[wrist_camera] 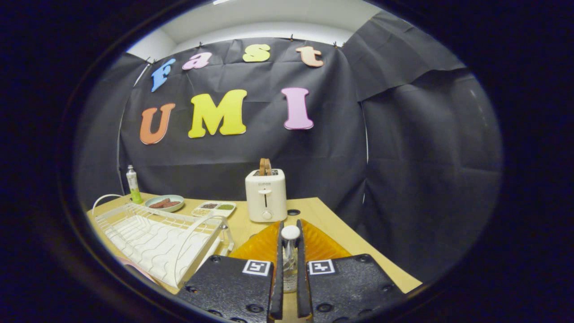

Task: Take the plate from the dish rack, then take the spoon from the basket and place it into the plate.

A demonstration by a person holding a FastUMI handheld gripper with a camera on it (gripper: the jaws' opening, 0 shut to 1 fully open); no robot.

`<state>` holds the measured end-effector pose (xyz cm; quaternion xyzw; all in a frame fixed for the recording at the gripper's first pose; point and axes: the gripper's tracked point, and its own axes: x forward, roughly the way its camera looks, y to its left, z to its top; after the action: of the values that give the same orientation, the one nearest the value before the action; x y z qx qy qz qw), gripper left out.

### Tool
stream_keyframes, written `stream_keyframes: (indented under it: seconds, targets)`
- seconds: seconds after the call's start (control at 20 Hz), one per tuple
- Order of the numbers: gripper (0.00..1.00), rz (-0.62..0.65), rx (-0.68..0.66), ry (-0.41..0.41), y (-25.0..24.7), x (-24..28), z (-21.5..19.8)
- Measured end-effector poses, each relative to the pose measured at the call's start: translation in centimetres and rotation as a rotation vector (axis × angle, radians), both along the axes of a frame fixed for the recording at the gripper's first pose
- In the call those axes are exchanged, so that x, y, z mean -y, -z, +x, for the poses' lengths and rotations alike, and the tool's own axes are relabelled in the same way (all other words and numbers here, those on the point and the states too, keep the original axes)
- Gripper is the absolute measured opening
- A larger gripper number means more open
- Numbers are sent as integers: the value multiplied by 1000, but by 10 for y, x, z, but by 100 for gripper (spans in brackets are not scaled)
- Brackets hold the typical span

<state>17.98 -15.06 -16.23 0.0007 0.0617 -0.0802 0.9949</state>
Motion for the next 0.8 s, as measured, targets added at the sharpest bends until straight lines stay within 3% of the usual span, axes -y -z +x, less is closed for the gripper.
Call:
stream_keyframes:
  seconds: [0.5, 0.8]
  targets:
    - [16, -42, 86, -3, -77, -1, -20]
    - [16, -38, 82, -98, -86, -48, -62]
